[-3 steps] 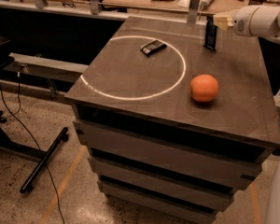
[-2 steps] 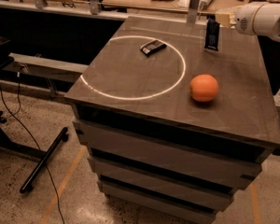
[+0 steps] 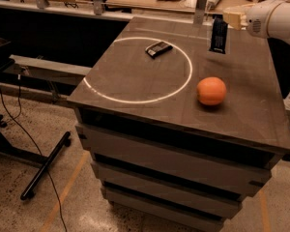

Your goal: Pick rxbar blueberry

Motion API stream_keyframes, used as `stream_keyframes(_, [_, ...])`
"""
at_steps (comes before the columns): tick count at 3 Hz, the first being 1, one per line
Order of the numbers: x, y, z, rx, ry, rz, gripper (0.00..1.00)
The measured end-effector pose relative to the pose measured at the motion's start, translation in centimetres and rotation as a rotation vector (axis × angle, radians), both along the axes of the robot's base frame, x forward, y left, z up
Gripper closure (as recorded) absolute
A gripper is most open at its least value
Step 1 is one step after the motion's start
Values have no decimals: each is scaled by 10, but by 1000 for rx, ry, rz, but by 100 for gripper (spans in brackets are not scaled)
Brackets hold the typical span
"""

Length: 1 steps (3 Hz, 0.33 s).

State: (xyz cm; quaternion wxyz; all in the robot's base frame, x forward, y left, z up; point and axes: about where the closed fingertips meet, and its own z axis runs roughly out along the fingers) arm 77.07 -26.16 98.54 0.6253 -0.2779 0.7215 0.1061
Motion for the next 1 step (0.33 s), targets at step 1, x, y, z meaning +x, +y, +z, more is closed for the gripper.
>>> stream_keyframes(1, [-1, 1, 0, 0, -1, 2, 100])
